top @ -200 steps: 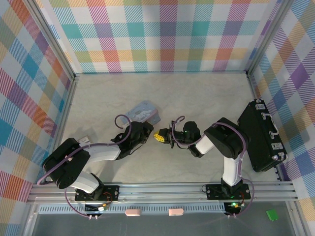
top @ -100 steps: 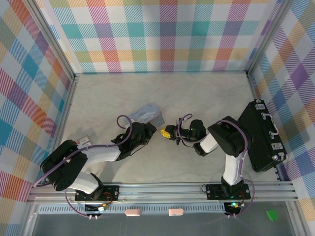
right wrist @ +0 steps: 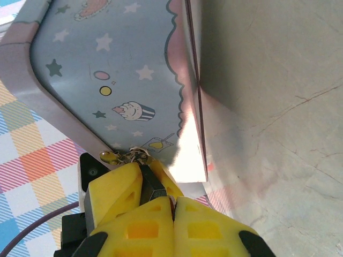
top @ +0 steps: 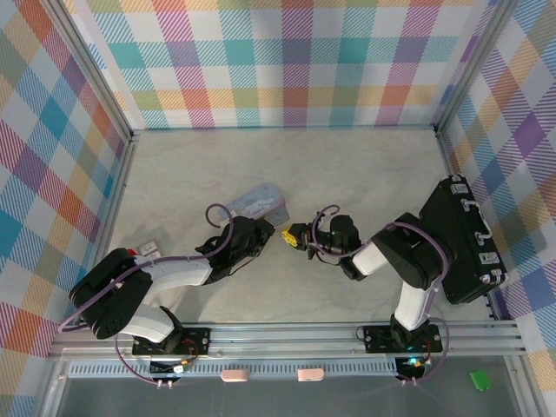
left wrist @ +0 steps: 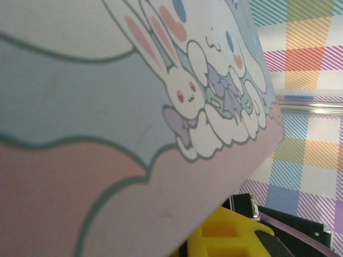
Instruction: Unlock a padlock with a key
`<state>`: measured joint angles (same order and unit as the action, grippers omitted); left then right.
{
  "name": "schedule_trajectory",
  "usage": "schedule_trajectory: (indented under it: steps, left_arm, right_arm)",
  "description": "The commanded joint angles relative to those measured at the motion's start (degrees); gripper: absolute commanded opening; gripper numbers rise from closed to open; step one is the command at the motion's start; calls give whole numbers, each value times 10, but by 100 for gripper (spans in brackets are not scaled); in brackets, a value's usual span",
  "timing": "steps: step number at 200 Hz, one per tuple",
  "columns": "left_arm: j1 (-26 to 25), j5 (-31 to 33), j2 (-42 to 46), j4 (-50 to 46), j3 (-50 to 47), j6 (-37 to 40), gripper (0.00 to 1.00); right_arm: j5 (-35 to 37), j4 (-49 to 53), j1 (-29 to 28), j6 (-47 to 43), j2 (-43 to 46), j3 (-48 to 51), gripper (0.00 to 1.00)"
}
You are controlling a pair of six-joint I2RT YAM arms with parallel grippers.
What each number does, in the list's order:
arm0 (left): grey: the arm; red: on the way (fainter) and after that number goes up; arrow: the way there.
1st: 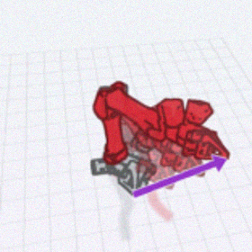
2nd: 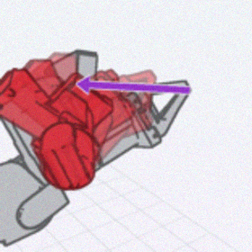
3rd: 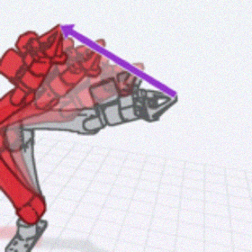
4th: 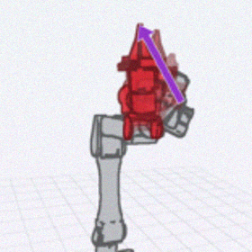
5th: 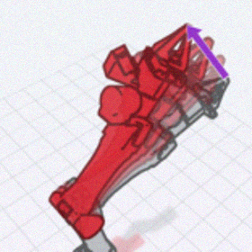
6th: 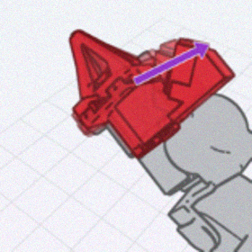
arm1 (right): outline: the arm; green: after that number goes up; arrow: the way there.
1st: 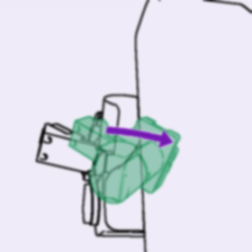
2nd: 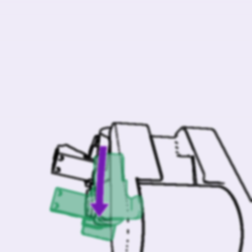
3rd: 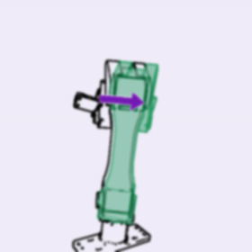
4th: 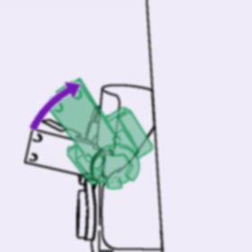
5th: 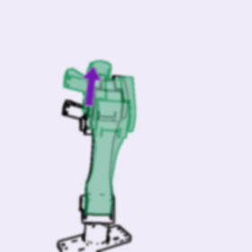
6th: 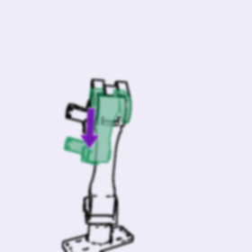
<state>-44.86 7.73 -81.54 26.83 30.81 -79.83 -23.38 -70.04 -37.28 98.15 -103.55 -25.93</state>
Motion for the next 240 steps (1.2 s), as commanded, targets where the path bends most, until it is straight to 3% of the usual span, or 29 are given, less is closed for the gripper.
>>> schedule_trajectory:
  steps: [1, 240]
  left_arm:
    - [-40, -108, -1, 57, 27, 3, 1]
    - [-38, -91, -9, 69, 16, -6, 0]
  right_arm:
    - [-13, -74, -32, 4, -6, -19, 0]
    - [68, 18, -141, -15, 73, -28, 0]
